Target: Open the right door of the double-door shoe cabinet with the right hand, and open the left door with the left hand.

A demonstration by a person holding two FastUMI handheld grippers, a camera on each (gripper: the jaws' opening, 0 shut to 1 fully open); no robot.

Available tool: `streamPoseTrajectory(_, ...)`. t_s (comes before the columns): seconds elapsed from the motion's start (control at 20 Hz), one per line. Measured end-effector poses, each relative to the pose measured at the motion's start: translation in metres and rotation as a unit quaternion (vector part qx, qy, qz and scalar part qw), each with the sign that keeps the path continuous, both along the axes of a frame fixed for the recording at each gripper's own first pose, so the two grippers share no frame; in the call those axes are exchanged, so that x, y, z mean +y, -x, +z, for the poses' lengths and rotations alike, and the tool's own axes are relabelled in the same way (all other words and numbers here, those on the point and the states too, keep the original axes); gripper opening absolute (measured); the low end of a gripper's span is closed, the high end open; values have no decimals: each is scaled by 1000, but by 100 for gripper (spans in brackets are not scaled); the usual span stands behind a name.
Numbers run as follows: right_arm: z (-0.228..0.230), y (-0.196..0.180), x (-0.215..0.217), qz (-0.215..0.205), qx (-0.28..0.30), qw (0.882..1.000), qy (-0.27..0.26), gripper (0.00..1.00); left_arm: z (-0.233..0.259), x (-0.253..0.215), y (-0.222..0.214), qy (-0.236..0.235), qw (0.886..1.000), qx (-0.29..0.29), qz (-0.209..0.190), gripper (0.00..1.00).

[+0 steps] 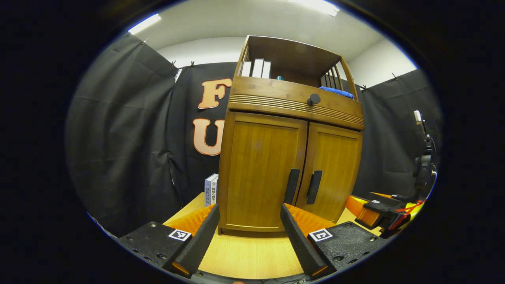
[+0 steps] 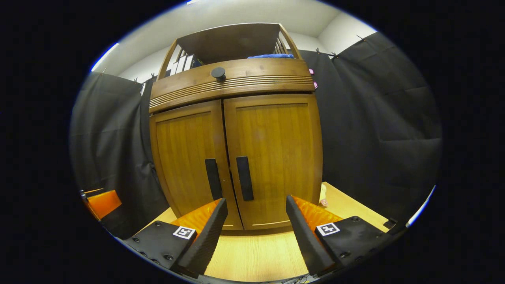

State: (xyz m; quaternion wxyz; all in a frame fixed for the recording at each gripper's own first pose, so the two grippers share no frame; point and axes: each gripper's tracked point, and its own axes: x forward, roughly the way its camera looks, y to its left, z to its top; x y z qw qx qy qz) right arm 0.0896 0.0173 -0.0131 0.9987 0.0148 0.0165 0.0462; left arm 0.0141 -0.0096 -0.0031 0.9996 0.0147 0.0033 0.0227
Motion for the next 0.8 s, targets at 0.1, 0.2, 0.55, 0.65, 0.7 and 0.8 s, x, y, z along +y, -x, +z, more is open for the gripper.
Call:
streamPoseTrajectory(0.1,-2,-13,6,4,-1,1000,4,96,1,2,-1,-4,1000,0,1,89)
streamPoseTrajectory(0.2,-8,-31,10,5,0,1000,5,96,1,5,-3,-8,1000,0,2,89)
streamPoseTrajectory(0.55,-14,-88,25,9,8,1000,3,96,0,13,-4,-17,1000,1,5,89)
streamPoseTrajectory(0.65,-15,-105,29,9,7,1000,7,100,-3,14,-6,-16,1000,4,5,89)
streamPoseTrajectory(0.7,-16,-113,32,8,7,1000,8,96,-2,16,-5,-14,1000,4,7,89)
streamPoseTrajectory(0.8,-17,-130,35,9,8,1000,12,96,-2,19,-5,-16,1000,4,10,89)
